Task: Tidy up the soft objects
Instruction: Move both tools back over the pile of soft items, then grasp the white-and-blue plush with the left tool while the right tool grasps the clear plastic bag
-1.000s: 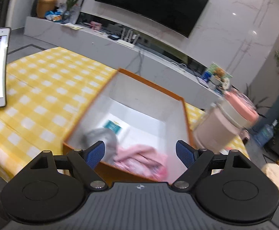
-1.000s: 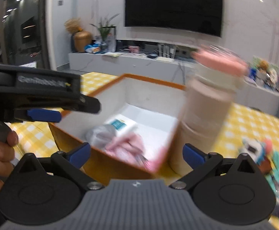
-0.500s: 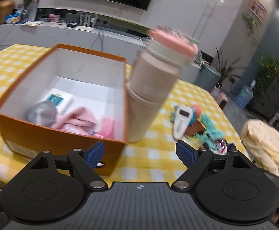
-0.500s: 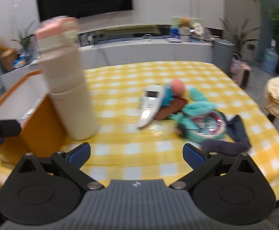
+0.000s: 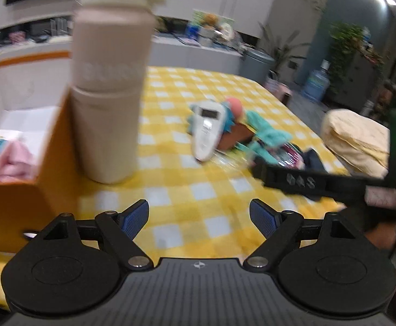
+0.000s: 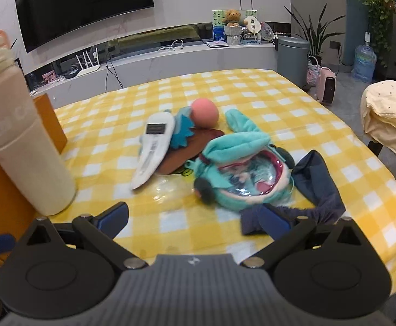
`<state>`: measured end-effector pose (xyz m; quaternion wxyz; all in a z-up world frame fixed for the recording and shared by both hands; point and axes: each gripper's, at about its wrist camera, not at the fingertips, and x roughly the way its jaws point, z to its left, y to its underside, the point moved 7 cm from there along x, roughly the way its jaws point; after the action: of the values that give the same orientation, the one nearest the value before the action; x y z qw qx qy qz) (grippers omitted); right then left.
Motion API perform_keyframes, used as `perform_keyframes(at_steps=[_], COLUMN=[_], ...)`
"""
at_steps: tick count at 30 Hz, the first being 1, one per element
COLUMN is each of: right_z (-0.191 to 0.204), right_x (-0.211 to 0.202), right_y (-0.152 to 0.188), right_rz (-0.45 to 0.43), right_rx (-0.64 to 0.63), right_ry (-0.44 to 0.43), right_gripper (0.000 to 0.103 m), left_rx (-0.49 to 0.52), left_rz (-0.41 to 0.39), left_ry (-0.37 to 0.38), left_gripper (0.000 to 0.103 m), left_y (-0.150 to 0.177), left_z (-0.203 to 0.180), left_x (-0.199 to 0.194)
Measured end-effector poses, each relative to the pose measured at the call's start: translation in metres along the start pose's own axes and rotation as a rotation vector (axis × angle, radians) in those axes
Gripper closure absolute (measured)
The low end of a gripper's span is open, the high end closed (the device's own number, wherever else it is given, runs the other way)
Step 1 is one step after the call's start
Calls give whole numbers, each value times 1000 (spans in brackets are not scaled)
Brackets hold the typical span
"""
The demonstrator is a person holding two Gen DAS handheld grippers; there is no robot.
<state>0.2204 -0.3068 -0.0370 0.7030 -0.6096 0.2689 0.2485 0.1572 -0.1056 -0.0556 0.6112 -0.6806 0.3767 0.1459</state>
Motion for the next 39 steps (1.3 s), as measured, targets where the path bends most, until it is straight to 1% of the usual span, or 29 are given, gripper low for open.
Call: perform_keyframes(at_steps=[3, 5, 7, 8, 9, 11, 12, 13, 14, 15, 16, 18, 19, 20, 21, 22, 24, 26, 28, 30, 31, 33, 34, 36, 39], right_z=[-10, -16, -23, -24, -23, -12, -3, 2, 6, 8, 9, 12, 14, 16, 17, 16, 14, 12, 5, -1, -3, -8, -10, -14, -21], right_x=[11, 16, 19, 19, 20, 21, 23, 26, 31, 36, 43, 52, 55, 59, 63, 67, 68, 64, 60, 58, 55, 51, 48, 44, 39], right_y=[-4, -9, -17, -19, -22, -23, -23, -23, -21, -19, -17, -15, -15, -15, -14, -13, -10, -9, -9, -4, -2, 1, 3, 7, 10], right_rz=[7, 0, -21, -25, -28, -29, -23, -11, 15, 38, 64, 85, 89, 95, 103, 116, 130, 149, 174, 212, 225, 246, 251, 260, 262], right_rx=[-2, -13, -7, 6, 23, 10, -21, -37, -28, -9, 7, 11, 8, 3, -2, -5, -8, 4, 21, -21, -39, -26, -35, -63, -68], right_ry=[20, 39, 44, 24, -15, -92, -127, -145, -160, -165, -167, -149, -142, -131, -114, -92, -77, -121, -126, -105, -113, -125, -120, -109, -119], right_gripper=[3, 4, 10, 10, 10, 15, 22, 34, 39, 50, 53, 54, 61, 64, 76, 85, 88, 91, 92, 93, 93, 95, 100, 100, 100], left_rx=[15, 24, 42, 53, 68, 107, 129, 145, 170, 200, 237, 299, 325, 340, 350, 351, 333, 313, 317, 328, 324, 302, 291, 282, 292], left_rz=[34, 34, 26, 22, 18, 18, 18, 16, 19, 17, 2, -22, -31, -39, -45, -45, -44, -50, -62, -89, -96, -96, -96, -96, -100], left_ry=[68, 82, 84, 82, 79, 69, 59, 49, 33, 20, 3, -39, -52, -58, -63, -64, -58, -50, -46, -52, -62, -68, -59, -36, -33], left_gripper=[5, 5, 5, 5, 5, 5, 5, 5, 5, 5, 5, 5, 5, 5, 5, 5, 6, 6, 6, 6, 7, 9, 9, 10, 10], left_y=[8, 12, 15, 17, 19, 21, 22, 23, 25, 25, 26, 27, 28, 29, 29, 29, 29, 25, 20, 13, 8, 1, -2, -8, -22], left_z=[-7, -9, -10, -11, -12, -15, -16, -17, -18, -20, -21, -23, -24, -23, -23, -22, -18, -14, -13, -13, -14, -16, -17, -24, -34], left_x=[10, 13, 15, 16, 16, 19, 19, 19, 20, 21, 20, 18, 16, 15, 13, 13, 11, 8, 4, 1, 2, 8, 11, 20, 39])
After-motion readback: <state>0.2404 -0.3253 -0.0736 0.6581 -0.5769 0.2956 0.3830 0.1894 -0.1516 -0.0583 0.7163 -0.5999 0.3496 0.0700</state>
